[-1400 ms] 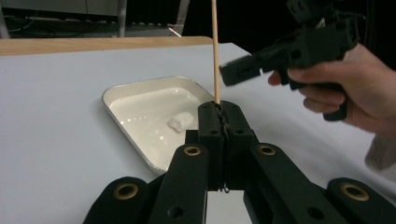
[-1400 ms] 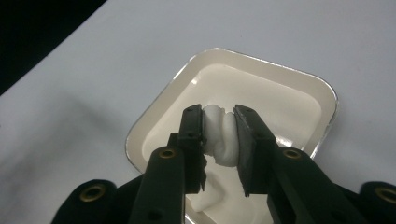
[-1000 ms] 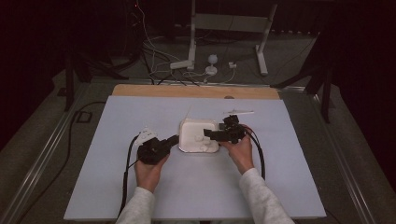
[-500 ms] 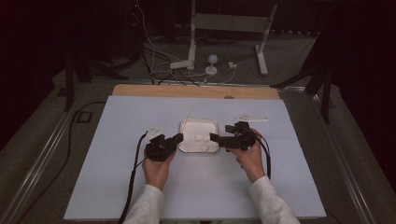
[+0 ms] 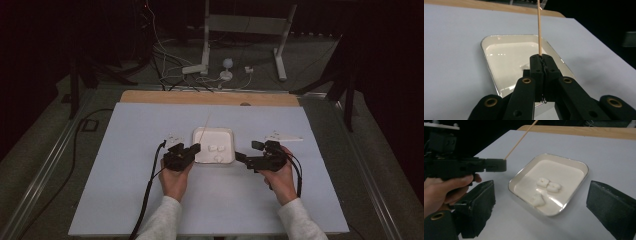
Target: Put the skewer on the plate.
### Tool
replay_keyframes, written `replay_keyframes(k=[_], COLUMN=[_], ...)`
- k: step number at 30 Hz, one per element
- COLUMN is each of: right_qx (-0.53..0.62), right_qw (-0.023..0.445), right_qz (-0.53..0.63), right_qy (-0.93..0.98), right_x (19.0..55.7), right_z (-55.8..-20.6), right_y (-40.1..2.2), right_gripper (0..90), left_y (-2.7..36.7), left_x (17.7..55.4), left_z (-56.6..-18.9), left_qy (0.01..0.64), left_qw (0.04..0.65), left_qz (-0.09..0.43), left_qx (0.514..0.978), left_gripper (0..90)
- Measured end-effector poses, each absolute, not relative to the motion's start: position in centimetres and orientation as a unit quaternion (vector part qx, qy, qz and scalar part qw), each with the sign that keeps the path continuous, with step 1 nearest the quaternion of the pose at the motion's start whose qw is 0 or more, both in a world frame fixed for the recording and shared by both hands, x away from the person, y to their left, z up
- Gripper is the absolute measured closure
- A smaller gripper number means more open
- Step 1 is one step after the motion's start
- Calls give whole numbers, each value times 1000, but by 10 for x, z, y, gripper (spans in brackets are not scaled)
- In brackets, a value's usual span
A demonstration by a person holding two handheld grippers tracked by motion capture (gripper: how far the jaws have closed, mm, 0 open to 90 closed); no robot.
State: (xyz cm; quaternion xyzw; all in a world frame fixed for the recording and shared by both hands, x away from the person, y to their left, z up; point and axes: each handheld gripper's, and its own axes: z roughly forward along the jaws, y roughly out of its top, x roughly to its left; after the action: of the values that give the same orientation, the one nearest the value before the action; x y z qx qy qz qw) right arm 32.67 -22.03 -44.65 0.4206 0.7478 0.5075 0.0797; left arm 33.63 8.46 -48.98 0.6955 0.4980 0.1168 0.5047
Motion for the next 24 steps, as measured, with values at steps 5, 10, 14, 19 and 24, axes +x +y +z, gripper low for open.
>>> replay_keyframes(k=[5,10,14,19,24], right_qx=[423,423,420,413,419], right_qw=[83,78,79,82,81], right_qz=[507,517,524,524,528], right_qy=[746,740,737,740,735], right_x=[315,306,299,291,286], right_z=[-450,-452,-453,-456,-457], right_y=[-234,-247,-255,-264,-275], right_gripper=[85,84,82,68,68], left_y=[80,76,74,72,70], left_x=[339,342,344,347,352], left_z=[-496,-500,-503,-507,-512], left_qy=[501,505,510,515,528], left_qw=[491,480,473,460,443], left_qz=[113,112,112,111,104], left_qx=[703,708,710,715,717], left_gripper=[893,894,893,894,893])
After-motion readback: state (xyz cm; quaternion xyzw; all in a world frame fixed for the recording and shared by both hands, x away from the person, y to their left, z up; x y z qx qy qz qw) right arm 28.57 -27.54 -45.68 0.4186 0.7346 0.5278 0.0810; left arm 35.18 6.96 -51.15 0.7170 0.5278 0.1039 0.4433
